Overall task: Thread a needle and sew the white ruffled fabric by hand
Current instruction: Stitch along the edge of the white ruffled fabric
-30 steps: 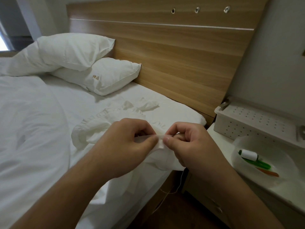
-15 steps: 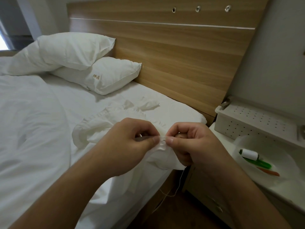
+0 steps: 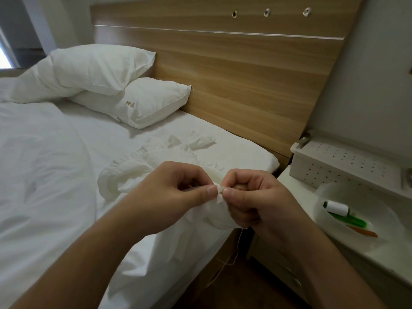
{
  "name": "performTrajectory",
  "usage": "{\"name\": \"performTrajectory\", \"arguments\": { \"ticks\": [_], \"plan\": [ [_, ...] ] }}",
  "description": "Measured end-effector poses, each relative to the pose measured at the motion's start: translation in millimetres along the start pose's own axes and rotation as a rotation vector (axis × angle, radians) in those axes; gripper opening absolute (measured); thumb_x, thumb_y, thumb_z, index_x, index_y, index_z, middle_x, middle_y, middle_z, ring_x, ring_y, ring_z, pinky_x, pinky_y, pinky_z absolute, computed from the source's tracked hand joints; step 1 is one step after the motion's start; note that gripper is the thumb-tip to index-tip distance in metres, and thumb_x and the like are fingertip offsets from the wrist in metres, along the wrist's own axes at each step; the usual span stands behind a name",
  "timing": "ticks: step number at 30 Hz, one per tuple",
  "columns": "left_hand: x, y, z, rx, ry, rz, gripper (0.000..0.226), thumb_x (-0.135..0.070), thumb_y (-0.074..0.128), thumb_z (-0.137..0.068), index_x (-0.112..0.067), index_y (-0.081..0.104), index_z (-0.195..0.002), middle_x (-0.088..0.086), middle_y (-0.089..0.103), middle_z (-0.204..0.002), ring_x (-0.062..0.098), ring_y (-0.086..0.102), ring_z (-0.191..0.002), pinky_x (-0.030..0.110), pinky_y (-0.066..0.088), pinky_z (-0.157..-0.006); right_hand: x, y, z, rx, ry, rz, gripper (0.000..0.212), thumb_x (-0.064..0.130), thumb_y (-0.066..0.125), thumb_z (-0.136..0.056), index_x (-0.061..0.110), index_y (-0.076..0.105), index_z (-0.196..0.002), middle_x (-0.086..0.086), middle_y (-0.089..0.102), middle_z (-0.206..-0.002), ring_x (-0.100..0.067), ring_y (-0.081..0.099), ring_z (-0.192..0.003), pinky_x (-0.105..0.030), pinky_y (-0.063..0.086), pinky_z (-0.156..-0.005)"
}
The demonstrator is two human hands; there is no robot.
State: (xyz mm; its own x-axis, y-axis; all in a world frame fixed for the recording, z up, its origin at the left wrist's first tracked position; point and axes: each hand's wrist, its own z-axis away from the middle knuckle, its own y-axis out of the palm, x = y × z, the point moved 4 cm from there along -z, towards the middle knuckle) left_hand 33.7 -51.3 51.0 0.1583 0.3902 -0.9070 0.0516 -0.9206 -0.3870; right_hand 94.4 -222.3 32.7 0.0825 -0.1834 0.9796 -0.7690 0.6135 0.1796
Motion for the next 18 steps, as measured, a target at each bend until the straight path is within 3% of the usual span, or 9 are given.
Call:
{"name": "performTrajectory", "arguments": {
  "ticks": [6,13,18],
  "plan": [
    [-0.8,1.1,1.4,0.002,-0.004,0.089,0.019,-0.034,0.075,-0.087,-0.016,0.081,-0.087,0.018,0.075,-0.085,0.019,0.067,-0.079,0.035,0.051,-0.075,-1.9,-0.7,-0.5,0.040,0.003,-0.028,0.009,0.008,0.065,-0.089,0.000,0.060,-0.090,-0.008,0.020,-0.059,-0.016,0.018,-0.047,-0.028,0.016,-0.047],
    [-0.1,1.1,1.8,0.033,-0.014,0.127,0.018,-0.033,0.079,-0.089,-0.015,0.082,-0.089,0.016,0.076,-0.087,0.023,0.070,-0.082,0.035,0.054,-0.078,-1.6,-2.9,-1.8,0.083,-0.004,0.000,0.023,0.008,0.062,-0.092,0.006,0.064,-0.115,-0.007,0.025,-0.057,-0.015,0.021,-0.047,-0.028,0.020,-0.048],
    [0.4,1.4,2.3,0.054,-0.037,0.194,0.017,-0.025,0.075,-0.089,-0.010,0.082,-0.092,0.014,0.078,-0.089,0.019,0.072,-0.085,0.027,0.057,-0.080,-3.1,0.1,-3.0,0.092,-0.025,-0.009,0.024,0.009,0.061,-0.095,0.010,0.062,-0.119,-0.007,0.026,-0.058,-0.017,0.022,-0.048,-0.029,0.022,-0.047]
  ]
}}
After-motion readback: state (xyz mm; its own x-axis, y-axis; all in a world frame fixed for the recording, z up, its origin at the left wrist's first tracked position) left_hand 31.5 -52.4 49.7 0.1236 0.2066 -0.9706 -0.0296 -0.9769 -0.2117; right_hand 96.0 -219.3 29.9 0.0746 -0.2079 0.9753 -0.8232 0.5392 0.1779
